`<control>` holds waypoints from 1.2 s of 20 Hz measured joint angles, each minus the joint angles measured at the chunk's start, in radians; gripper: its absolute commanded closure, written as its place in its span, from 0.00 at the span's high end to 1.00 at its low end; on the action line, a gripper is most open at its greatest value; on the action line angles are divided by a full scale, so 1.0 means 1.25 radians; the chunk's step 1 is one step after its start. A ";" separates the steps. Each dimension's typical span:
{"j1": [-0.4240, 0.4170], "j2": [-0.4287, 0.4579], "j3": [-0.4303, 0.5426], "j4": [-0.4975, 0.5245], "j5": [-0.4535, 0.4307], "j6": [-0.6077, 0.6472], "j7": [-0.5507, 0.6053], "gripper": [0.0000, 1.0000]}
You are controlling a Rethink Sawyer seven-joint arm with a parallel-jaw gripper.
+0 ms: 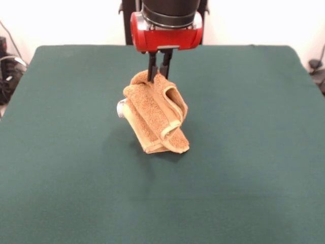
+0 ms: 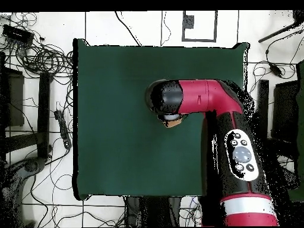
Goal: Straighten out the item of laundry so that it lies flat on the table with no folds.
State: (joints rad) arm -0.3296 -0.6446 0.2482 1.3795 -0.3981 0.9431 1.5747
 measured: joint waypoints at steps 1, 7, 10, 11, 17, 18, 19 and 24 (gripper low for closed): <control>0.000 -0.001 0.000 0.000 0.001 0.002 0.000 0.00; 0.000 -0.004 0.000 0.000 0.009 0.008 0.000 0.00; 0.000 -0.006 0.000 0.000 0.010 0.010 0.000 0.00; 0.000 -0.008 0.000 0.000 0.011 0.011 0.000 0.00; -0.001 -0.021 0.000 0.000 0.018 0.023 0.000 0.00; -0.001 -0.023 0.000 0.000 0.020 0.028 0.000 0.00; -0.001 -0.025 0.000 0.000 0.022 0.032 0.000 0.00; -0.001 -0.042 0.000 0.000 0.026 0.064 0.000 0.00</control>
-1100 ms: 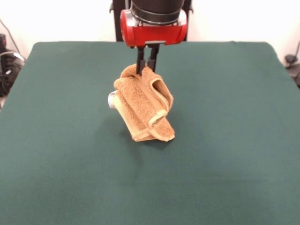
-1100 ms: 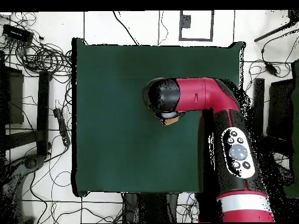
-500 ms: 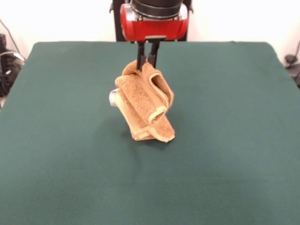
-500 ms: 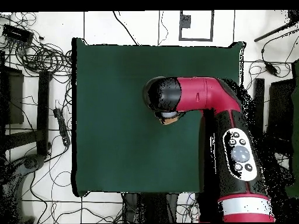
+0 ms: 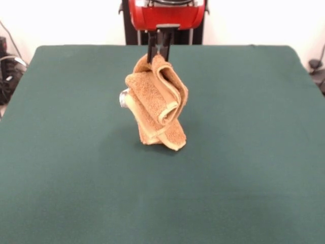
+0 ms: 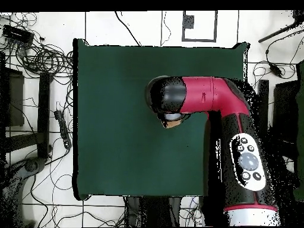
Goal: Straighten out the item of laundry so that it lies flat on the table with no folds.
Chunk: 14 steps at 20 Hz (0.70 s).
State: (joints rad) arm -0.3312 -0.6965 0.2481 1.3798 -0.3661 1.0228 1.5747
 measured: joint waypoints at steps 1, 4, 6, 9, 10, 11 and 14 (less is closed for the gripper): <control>0.000 -0.001 0.000 0.000 0.000 0.003 0.000 0.00; 0.000 -0.011 0.000 0.000 0.000 0.016 0.000 0.00; -0.001 -0.016 0.000 0.000 0.000 0.020 0.000 0.00; -0.002 -0.019 0.000 0.000 0.000 0.025 0.000 0.00; -0.003 -0.020 0.000 0.000 0.001 0.029 0.000 0.00; -0.004 -0.021 0.000 0.000 0.001 0.031 0.000 0.00; -0.005 -0.025 0.000 0.000 0.002 0.037 0.000 0.00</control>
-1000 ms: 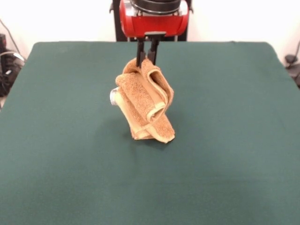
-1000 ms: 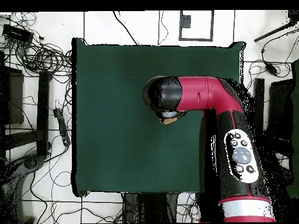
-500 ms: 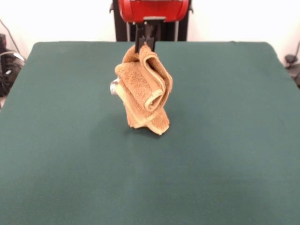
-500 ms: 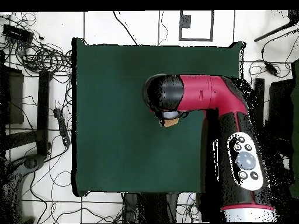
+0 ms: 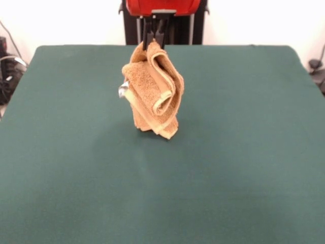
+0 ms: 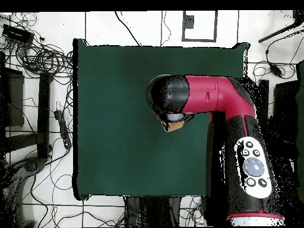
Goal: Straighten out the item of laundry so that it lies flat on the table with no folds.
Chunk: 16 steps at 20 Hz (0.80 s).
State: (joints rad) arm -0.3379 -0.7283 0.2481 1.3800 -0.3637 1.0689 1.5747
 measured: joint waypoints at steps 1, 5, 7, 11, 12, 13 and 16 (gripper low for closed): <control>-0.001 -0.003 0.000 0.000 0.000 0.003 0.000 0.00; -0.003 -0.010 0.000 0.000 0.001 0.015 0.000 0.00; -0.005 -0.010 0.000 0.000 0.003 0.023 0.000 0.00; -0.010 -0.010 0.000 0.000 0.010 0.042 0.000 0.00; -0.011 -0.010 0.000 0.000 0.012 0.048 0.000 0.00; -0.012 -0.011 0.000 0.000 0.014 0.055 0.000 0.00; -0.012 -0.011 0.000 0.000 0.018 0.070 0.000 0.00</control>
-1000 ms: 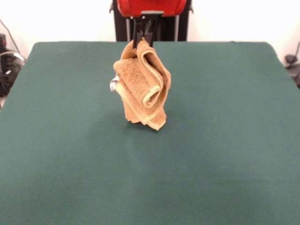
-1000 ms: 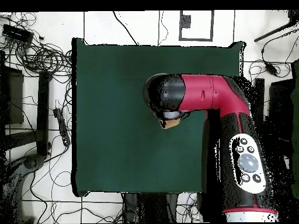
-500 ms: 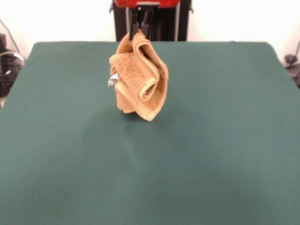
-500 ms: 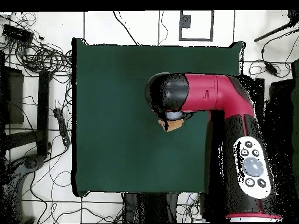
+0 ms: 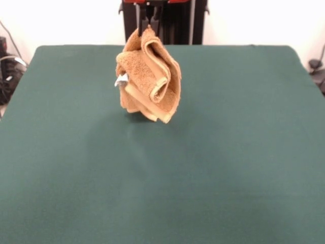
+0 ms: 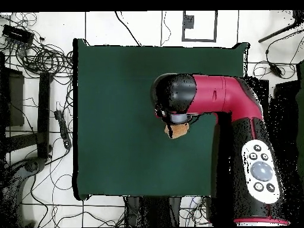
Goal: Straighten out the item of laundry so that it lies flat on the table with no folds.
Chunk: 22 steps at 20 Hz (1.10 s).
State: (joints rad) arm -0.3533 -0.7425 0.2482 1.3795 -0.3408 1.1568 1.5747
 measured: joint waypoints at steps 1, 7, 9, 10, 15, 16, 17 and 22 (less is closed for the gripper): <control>0.000 -0.001 0.000 0.000 0.001 0.003 0.000 0.00; 0.000 -0.013 0.000 0.000 0.004 0.020 0.000 0.00; 0.000 -0.017 0.000 0.000 0.005 0.024 0.000 0.00; 0.000 -0.019 0.000 0.000 0.006 0.028 0.000 0.00; 0.000 -0.021 0.000 -0.001 0.008 0.037 0.000 0.00; 0.000 -0.022 0.000 -0.001 0.009 0.038 0.000 0.00; 0.000 -0.022 0.001 -0.001 0.009 0.039 0.000 0.00; -0.001 -0.031 0.001 -0.001 0.009 0.048 0.000 0.00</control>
State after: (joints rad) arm -0.3548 -0.7818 0.2495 1.3779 -0.3293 1.2167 1.5747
